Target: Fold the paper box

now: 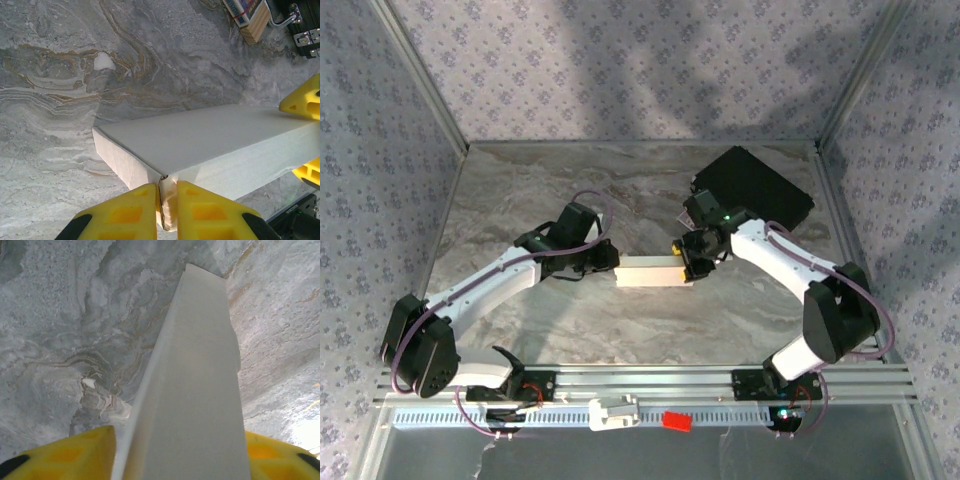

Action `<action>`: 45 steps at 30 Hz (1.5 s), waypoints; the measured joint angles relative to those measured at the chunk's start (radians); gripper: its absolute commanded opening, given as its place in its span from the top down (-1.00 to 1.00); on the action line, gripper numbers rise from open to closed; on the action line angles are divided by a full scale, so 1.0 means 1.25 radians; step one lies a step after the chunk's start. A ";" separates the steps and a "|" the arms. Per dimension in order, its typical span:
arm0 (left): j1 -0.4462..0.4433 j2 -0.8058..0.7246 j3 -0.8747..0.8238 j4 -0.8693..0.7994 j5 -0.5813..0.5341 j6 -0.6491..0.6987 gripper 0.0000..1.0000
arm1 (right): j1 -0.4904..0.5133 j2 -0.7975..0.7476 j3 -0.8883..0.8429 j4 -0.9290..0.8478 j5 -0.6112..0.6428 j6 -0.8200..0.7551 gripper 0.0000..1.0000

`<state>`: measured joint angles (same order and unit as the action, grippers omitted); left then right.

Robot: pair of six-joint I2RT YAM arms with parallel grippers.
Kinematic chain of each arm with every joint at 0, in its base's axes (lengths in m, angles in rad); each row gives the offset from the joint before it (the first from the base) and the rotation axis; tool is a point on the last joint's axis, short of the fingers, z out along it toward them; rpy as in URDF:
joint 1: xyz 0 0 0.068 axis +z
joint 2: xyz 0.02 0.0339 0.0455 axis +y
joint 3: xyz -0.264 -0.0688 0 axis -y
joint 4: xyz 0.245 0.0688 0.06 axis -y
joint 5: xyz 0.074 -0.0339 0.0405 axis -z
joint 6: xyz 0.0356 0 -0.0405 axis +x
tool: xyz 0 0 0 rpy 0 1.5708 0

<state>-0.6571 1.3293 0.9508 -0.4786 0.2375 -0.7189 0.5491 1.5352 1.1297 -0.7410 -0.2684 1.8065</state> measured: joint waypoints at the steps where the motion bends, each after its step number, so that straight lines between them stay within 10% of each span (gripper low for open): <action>1: 0.000 -0.001 0.000 -0.001 -0.001 0.000 0.60 | 0.001 0.007 0.000 0.001 0.000 -0.005 0.08; 15: 0.031 -0.208 -0.013 -0.150 -0.019 -0.085 0.30 | 0.012 0.029 -0.028 0.193 0.018 -0.205 0.52; 26: 0.080 -0.436 -0.053 -0.089 -0.051 -0.103 0.34 | 0.009 0.124 -0.202 0.787 -0.084 -0.381 0.46; 37: 0.081 -0.456 -0.078 -0.071 -0.090 -0.092 0.39 | -0.005 0.230 -0.177 0.810 -0.123 -0.453 -0.44; 45: 0.081 -0.451 -0.079 -0.051 -0.101 -0.081 0.37 | -0.023 0.158 -0.073 0.392 -0.032 -0.522 -0.94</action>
<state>-0.5564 0.7650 0.8520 -0.5426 0.1108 -0.8196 0.5209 1.7325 1.0386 -0.2512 -0.3084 1.1538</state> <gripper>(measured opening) 0.309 0.892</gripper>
